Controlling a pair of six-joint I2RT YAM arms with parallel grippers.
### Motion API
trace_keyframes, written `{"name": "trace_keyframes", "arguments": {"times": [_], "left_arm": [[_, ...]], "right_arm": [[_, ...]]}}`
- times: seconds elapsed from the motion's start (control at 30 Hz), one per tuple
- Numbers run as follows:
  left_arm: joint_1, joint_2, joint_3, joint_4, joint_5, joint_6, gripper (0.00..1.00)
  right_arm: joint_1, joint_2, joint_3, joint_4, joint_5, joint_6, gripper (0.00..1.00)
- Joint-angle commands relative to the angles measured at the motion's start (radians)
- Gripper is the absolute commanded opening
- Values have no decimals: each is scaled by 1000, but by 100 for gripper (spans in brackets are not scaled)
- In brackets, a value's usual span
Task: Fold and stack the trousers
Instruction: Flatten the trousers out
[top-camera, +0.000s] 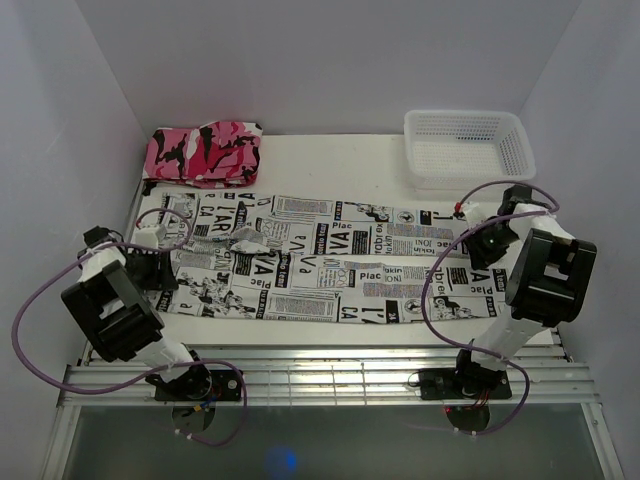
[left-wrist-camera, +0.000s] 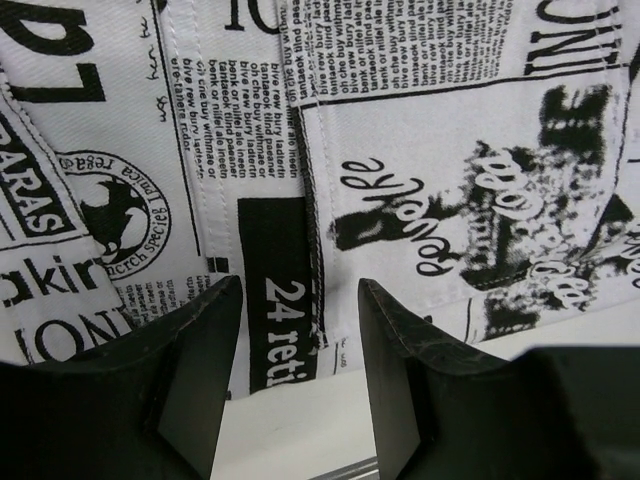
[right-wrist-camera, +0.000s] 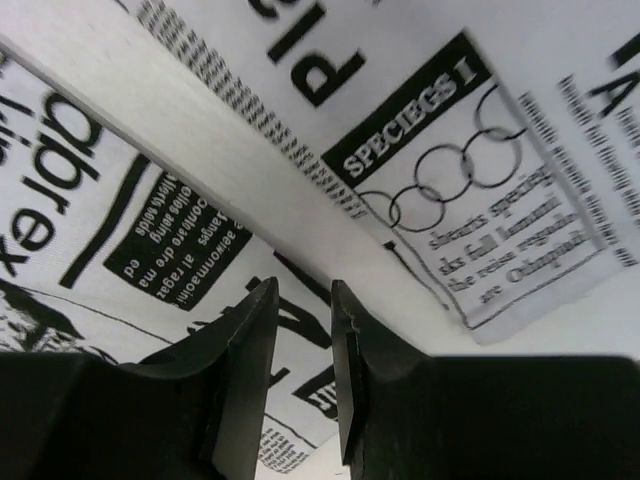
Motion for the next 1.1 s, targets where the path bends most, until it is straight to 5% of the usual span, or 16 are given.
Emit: {"name": "trace_keyframes", "arguments": {"times": [0.0,0.2,0.5,0.87,1.07], "left_arm": [[-1,-81,44,-49,36,28,61],[-14,-62,119,-26,91,-44,62],[-14,120,103,46,-42,-62,59],[21,-138,-140,-41,-188,168,50],[19,-164,31,-176,-55,163,64]], "right_arm": [[18,-34,137,-3,-96,39,34],[79,46,252,10,-141,136,36],[129,188,130,140,38,158,34],[-37,144,-10,157,159,-43,27],[-65,43,65,-27,5,-141,33]]}}
